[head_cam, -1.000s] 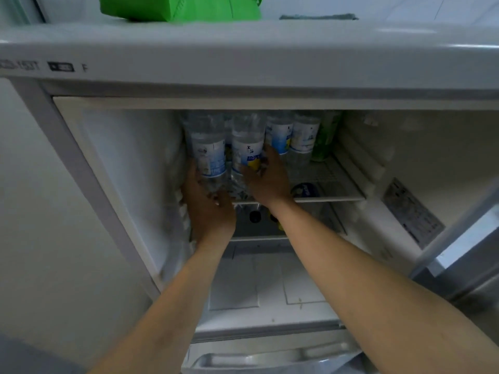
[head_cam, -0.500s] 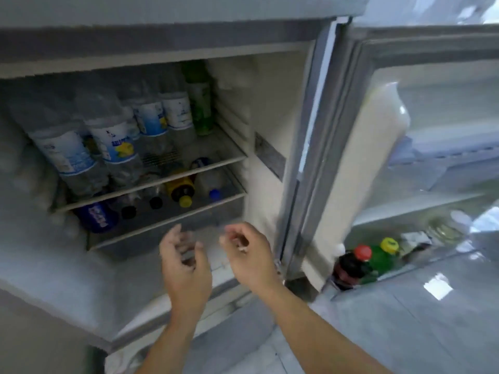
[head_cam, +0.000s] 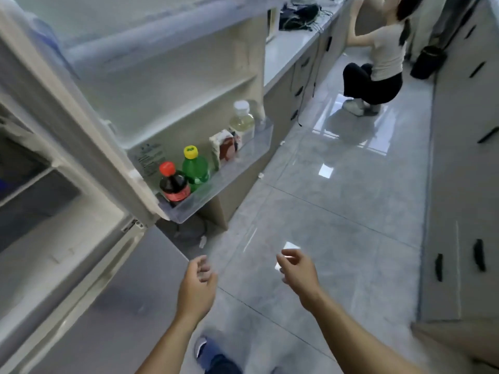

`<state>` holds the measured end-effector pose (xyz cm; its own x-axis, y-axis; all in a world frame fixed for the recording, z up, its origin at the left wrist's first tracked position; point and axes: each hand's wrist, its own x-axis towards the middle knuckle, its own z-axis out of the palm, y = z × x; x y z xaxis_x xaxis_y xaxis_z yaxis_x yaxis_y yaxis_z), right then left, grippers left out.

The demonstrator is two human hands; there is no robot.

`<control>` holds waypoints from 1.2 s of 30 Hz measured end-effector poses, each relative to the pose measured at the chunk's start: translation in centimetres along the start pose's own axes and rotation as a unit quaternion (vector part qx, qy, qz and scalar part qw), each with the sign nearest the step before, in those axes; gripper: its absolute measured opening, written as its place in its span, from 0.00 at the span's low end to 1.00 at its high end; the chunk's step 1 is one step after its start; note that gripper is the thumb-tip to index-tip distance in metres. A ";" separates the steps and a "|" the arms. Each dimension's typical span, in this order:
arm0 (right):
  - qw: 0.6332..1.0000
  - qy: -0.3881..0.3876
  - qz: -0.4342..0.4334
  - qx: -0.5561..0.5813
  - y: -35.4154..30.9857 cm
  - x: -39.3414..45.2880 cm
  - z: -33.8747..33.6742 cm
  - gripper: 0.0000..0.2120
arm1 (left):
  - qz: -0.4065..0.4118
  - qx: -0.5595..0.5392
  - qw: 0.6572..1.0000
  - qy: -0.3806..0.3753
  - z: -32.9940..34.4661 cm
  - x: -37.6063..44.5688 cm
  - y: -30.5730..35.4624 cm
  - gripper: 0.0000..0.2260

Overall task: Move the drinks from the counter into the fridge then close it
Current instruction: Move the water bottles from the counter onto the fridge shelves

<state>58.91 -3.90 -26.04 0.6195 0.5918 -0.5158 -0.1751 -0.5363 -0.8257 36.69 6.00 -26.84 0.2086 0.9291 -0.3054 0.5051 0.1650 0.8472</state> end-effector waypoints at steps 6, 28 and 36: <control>0.989 0.086 0.112 0.041 7.7 -0.5 -7.7 0.14 | -0.122 0.131 0.977 -0.117 3.6 -1.9 -4.5 0.19; 0.903 0.239 0.353 0.054 17.9 -6.1 -16.0 0.12 | -0.258 0.136 0.930 -0.223 12.6 9.1 -2.7 0.13; 0.889 0.226 0.394 0.055 18.2 1.2 -23.7 0.12 | -0.221 0.151 0.933 -0.240 23.2 15.0 5.3 0.12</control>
<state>74.60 -27.25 -36.23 0.5107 -0.2577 -0.8202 -0.7496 -0.6006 -0.2781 61.90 13.12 -36.99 0.2379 0.5246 -0.8174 0.8285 0.3296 0.4527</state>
